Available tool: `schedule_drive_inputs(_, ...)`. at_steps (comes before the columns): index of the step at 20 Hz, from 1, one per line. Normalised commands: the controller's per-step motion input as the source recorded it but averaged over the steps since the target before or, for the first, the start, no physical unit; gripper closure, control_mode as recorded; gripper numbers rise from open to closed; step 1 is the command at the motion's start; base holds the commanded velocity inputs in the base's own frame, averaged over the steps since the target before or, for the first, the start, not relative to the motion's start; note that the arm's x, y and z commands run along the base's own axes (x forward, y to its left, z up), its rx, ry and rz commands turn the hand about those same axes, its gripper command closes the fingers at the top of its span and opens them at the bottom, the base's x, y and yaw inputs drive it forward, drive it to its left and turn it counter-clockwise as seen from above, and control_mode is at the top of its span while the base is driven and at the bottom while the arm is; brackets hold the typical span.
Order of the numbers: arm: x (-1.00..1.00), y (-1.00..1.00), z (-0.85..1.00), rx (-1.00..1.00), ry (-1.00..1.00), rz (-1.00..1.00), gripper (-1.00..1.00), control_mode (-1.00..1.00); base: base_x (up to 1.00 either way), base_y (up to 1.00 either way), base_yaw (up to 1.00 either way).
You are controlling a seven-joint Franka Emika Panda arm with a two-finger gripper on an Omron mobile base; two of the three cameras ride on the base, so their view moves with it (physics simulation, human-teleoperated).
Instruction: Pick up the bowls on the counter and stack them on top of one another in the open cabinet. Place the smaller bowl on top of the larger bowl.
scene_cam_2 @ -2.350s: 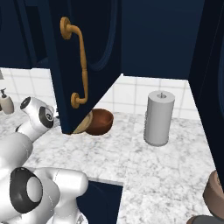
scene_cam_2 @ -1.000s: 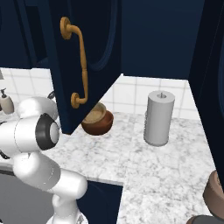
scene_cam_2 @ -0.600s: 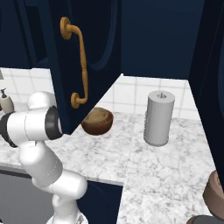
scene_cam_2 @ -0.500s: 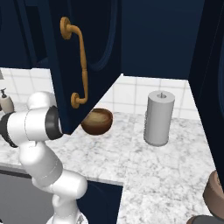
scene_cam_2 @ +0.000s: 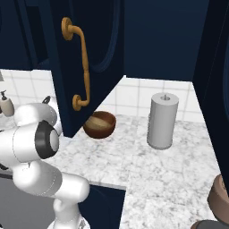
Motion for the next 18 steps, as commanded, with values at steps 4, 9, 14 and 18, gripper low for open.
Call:
schedule_drive_inputs(4,-0.02,0.0,-0.44,-0.02,0.03,0.0,-1.0,-1.0,0.0,0.0,0.0)
schedule_drive_inputs(9,0.28,-0.04,-0.21,-0.02,0.01,0.0,-1.0,-1.0,0.0,0.0,0.0)
schedule_drive_inputs(14,0.08,-0.06,-0.58,-0.02,0.07,0.0,-1.0,-1.0,0.0,0.0,0.0)
schedule_drive_inputs(18,-0.02,-0.09,-0.18,0.0,0.0,0.0,-1.0,-1.0,0.0,0.0,0.0)
